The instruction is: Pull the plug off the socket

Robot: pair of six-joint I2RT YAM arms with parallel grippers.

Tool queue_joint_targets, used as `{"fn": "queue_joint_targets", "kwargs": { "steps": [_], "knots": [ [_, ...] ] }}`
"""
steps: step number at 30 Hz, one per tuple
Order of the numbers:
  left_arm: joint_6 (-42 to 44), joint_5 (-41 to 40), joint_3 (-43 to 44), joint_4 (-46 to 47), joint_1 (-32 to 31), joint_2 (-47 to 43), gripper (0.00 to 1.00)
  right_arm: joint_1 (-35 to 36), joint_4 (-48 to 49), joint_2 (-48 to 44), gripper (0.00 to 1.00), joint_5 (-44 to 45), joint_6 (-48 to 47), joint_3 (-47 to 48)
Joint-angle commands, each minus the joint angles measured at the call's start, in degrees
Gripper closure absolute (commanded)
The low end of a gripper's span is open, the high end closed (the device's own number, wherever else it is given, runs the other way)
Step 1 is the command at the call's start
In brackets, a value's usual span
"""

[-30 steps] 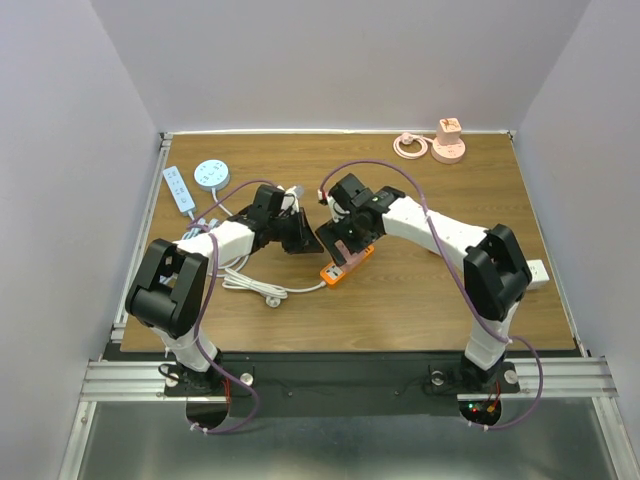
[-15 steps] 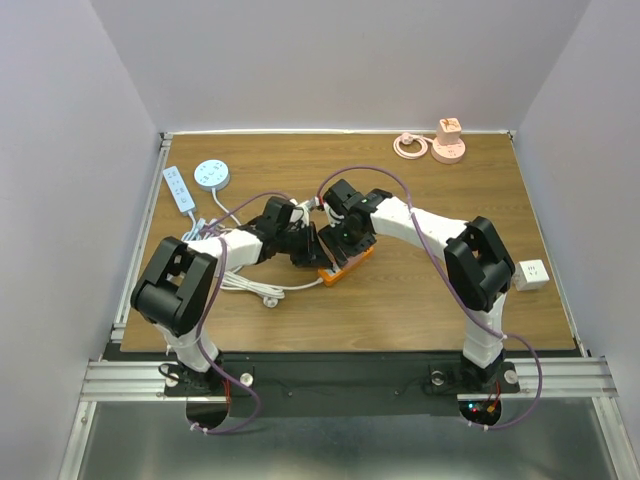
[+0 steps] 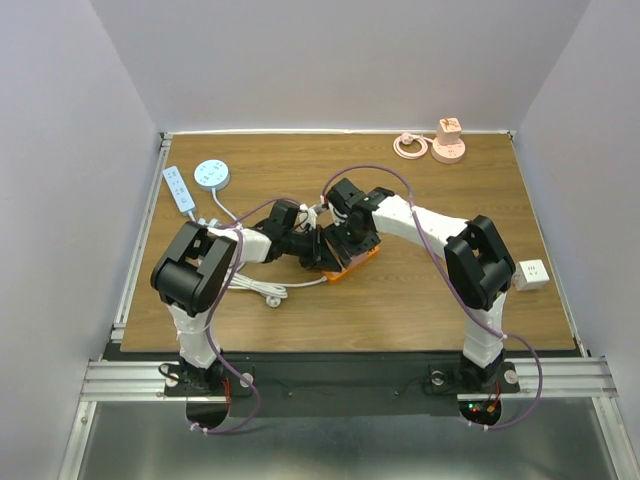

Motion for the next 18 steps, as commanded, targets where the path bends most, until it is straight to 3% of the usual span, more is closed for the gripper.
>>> {"fn": "queue_joint_targets", "kwargs": {
  "steps": [1, 18],
  "knots": [
    [3.5, -12.0, -1.7, -3.3, -0.3, 6.6, 1.00, 1.0, 1.7, -5.9, 1.00, -3.5, 4.4, 6.7],
    [3.2, -13.5, -3.5, 0.2, -0.3, 17.7, 1.00, 0.7, -4.9, -7.8, 1.00, 0.0, 7.9, 17.3]
  ]
}}
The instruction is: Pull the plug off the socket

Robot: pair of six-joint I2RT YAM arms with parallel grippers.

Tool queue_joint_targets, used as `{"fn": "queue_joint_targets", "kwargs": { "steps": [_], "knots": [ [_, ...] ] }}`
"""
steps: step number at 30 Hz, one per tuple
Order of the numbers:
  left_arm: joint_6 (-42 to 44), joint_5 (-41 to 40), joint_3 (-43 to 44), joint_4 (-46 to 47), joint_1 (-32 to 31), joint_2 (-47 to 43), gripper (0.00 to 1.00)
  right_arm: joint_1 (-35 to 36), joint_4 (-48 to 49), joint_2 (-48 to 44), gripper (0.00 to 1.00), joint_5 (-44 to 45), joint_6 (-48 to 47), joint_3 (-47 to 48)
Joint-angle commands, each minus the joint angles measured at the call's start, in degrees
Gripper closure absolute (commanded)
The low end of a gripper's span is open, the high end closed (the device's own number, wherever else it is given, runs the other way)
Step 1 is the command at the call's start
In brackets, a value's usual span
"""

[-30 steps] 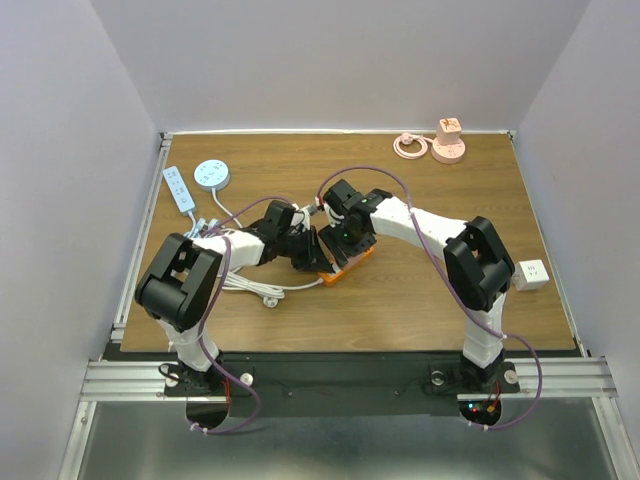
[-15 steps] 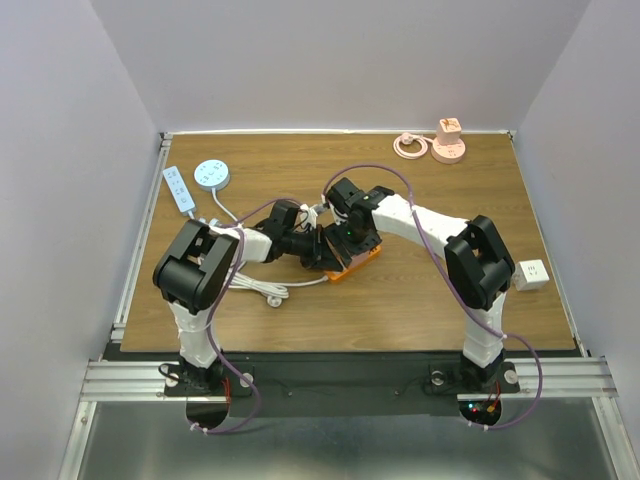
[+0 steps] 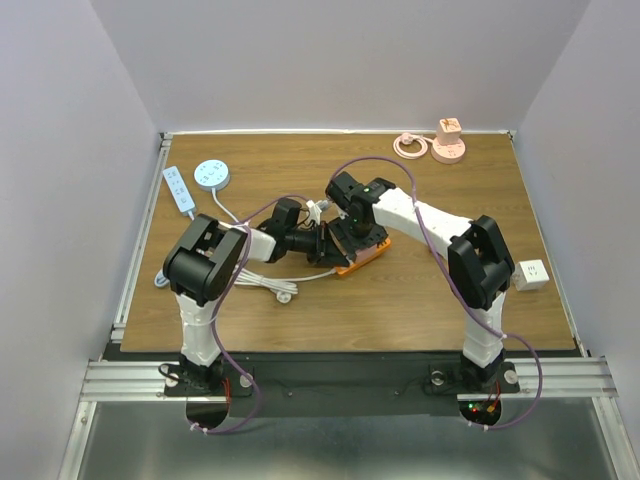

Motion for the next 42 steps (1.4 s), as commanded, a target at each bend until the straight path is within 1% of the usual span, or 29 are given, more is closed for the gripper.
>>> {"fn": "queue_joint_targets", "kwargs": {
  "steps": [1, 4, 5, 11, 14, 20, 26, 30, 34, 39, 42],
  "knots": [
    [6.7, -20.8, -4.5, -12.3, -0.6, 9.6, 1.00, 1.0, 4.1, -7.8, 1.00, -6.9, 4.2, 11.8],
    [6.5, -20.7, -4.4, -12.2, -0.6, 9.9, 1.00, 1.0, 4.0, -7.6, 1.00, -6.2, 4.1, 11.7],
    [6.4, -20.3, -4.3, -12.2, -0.6, 9.7, 1.00, 1.0, 3.9, -7.2, 1.00, -4.7, 4.0, 11.2],
    [5.8, -20.0, -1.3, -14.5, -0.6, 4.5, 1.00, 1.1, 5.8, -2.5, 1.00, -1.6, 6.1, 6.6],
    [6.1, -20.1, 2.1, -17.0, -0.6, 3.8, 1.00, 1.2, 9.0, -2.1, 1.00, 4.6, 7.9, 3.7],
    [5.7, -19.1, 8.5, -19.7, -0.6, 6.4, 1.00, 2.4, 12.4, -0.6, 1.00, 7.7, 8.6, 0.9],
    [6.3, -19.4, 12.3, -22.3, -0.6, 9.0, 1.00, 2.4, 13.2, 1.3, 1.00, 9.7, 8.9, 0.3],
    [6.6, -19.6, 13.8, -23.5, -0.6, 11.3, 1.00, 2.4, 13.0, -0.9, 1.00, 9.3, 8.9, 1.2],
    [6.6, -20.0, 13.6, -23.7, -0.6, 12.1, 1.00, 2.4, 11.8, -5.0, 1.00, 11.4, 9.0, 5.7],
    [7.0, -20.1, 12.9, -23.7, -0.6, 12.5, 1.00, 1.9, 5.8, -4.9, 1.00, 14.6, 9.7, 13.0],
    [7.0, -20.3, 12.4, -23.7, -0.6, 12.6, 1.00, 1.1, 4.2, -6.0, 1.00, 15.8, 11.2, 14.3]
  ]
}}
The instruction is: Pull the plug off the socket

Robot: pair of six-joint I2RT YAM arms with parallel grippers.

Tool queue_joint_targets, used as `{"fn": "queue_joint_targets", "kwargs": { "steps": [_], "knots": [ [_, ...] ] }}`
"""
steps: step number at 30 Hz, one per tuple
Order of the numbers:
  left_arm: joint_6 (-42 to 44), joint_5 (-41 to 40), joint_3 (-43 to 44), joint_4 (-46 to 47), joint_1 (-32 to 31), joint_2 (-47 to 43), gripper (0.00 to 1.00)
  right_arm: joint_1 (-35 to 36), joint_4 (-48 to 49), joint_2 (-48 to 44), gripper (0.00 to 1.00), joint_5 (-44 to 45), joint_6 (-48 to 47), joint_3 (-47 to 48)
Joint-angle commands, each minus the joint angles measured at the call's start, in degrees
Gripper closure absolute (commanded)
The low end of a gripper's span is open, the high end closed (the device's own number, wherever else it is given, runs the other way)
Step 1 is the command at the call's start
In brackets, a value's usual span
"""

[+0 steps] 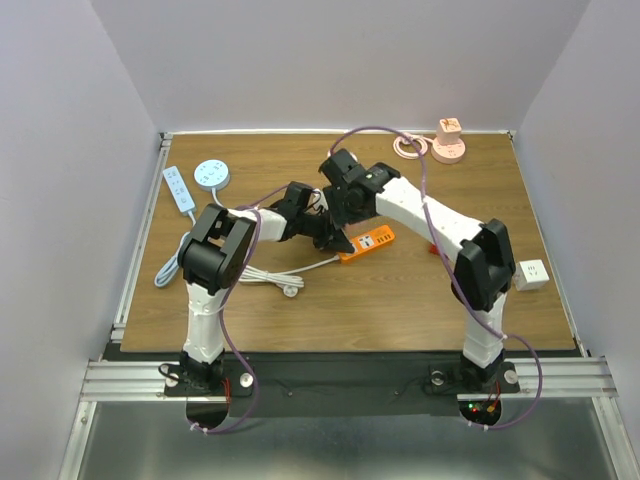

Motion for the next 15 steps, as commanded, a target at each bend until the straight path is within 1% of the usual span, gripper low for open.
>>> {"fn": "queue_joint_targets", "kwargs": {
  "steps": [1, 4, 5, 7, 10, 11, 14, 15],
  "knots": [
    [6.4, -18.1, -4.1, -8.8, -0.7, 6.6, 1.00, 0.6, 3.0, -7.6, 1.00, 2.4, 3.8, 6.7],
    [6.4, -18.1, -4.1, -8.8, -0.7, 6.9, 1.00, -1.3, 2.7, -9.0, 1.00, 0.0, 4.9, 5.6],
    [6.4, -17.9, -4.0, -8.8, -0.7, 7.0, 1.00, -1.6, 2.6, -9.3, 1.00, 0.9, 5.1, 5.1],
    [6.4, -17.8, -3.8, -8.8, -0.7, 6.6, 1.00, -2.8, 1.7, -9.4, 1.00, 5.6, 7.0, 3.9],
    [6.3, -17.5, -3.9, -8.8, -0.7, 4.1, 1.00, -9.4, -0.1, -9.9, 1.00, 8.1, 10.8, 2.5],
    [6.2, -17.3, -3.8, -8.8, -0.7, 2.2, 1.00, -13.8, -0.1, -10.1, 1.00, 8.6, 11.3, 1.0],
    [5.7, -16.9, -2.7, -9.3, -0.7, -1.3, 1.00, -20.5, 0.2, -9.3, 1.00, 10.7, 12.2, -0.1],
    [5.4, -16.6, -1.4, -9.9, -0.7, -3.3, 1.00, -24.7, 0.1, -8.6, 1.00, 10.7, 12.4, 0.1]
  ]
}}
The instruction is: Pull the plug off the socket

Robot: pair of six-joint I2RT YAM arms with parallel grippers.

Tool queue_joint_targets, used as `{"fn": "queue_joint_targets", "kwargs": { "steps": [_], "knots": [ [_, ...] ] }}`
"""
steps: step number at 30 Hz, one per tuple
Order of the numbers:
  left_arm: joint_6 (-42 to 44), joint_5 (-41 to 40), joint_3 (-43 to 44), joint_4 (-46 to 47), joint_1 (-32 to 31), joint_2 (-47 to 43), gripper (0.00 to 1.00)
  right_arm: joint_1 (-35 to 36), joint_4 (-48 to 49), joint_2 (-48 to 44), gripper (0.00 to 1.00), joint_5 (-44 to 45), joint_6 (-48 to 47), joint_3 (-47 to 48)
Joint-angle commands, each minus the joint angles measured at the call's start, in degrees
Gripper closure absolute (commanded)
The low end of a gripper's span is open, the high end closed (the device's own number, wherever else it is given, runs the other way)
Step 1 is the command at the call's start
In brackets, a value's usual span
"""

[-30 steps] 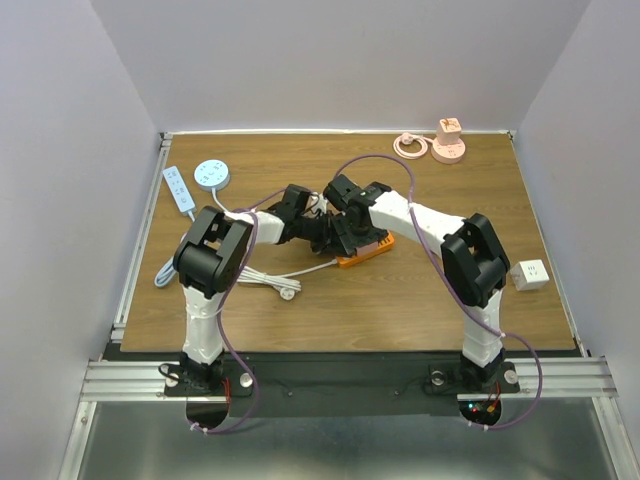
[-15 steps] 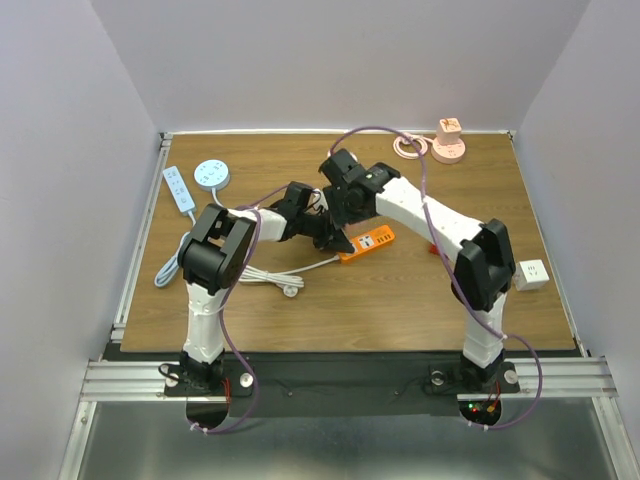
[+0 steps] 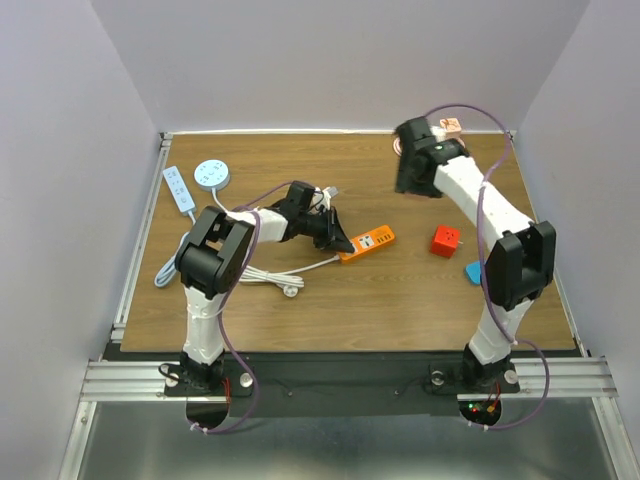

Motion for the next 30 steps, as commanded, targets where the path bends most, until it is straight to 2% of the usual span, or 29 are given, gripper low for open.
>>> {"fn": "queue_joint_targets", "kwargs": {
  "steps": [1, 2, 6, 10, 14, 15, 16, 18, 21, 23, 24, 25, 27, 30],
  "knots": [
    [4.5, -12.6, -0.3, -8.8, -0.2, -2.1, 1.00, -12.3, -1.0, 0.8, 1.00, 5.6, 3.7, 0.1],
    [4.0, -12.3, 1.4, -9.0, -0.2, -4.0, 1.00, -16.1, -1.1, 1.9, 1.00, 5.6, 4.2, 0.0],
    [3.7, -11.3, 5.6, -10.2, -0.2, -8.1, 1.00, -22.3, -0.8, 5.2, 0.99, 7.4, 5.1, -0.9],
    [3.7, -10.2, 8.4, -11.1, -0.3, -11.1, 1.00, -25.3, -1.0, 8.1, 0.99, 7.5, 5.5, -3.9],
    [4.0, -10.0, 9.0, -13.5, -0.5, -13.3, 1.00, -26.5, -0.9, 8.6, 0.81, 7.7, 6.5, -7.6],
    [4.2, -10.0, 8.8, -13.6, -0.7, -14.2, 1.00, -26.6, -0.8, 8.5, 0.74, 7.6, 6.5, -8.2],
    [4.4, -10.0, 8.6, -14.1, -0.8, -14.5, 1.00, -27.8, -0.7, 8.5, 0.60, 7.4, 6.5, -8.7],
    [5.5, -10.6, 8.6, -14.8, -1.2, -15.0, 1.00, -28.1, -0.6, 8.1, 0.55, 7.5, 6.7, -10.0],
    [7.7, -13.7, 9.0, -18.3, -2.0, -15.0, 1.00, -28.3, -0.4, 7.1, 0.40, 6.9, 6.7, -10.7],
    [9.4, -16.2, 9.2, -20.6, -2.5, -14.7, 1.00, -28.3, -0.4, 6.0, 0.25, 6.2, 6.5, -10.9],
    [9.5, -17.3, 9.2, -21.6, -2.6, -14.5, 0.97, -28.3, -0.4, 5.5, 0.19, 5.9, 6.4, -10.9],
    [11.2, -18.7, 9.9, -23.7, -3.2, -14.4, 0.84, -28.3, -0.5, 5.2, 0.03, 5.2, 6.3, -10.8],
    [13.6, -23.0, 11.3, -25.7, -3.9, -13.8, 0.68, -28.3, -0.6, 3.5, 0.00, 4.2, 5.8, -10.4],
    [16.3, -28.2, 13.3, -28.5, -5.9, -13.3, 0.58, -28.3, -0.7, 0.9, 0.00, 2.1, 5.6, -9.7]
  ]
}}
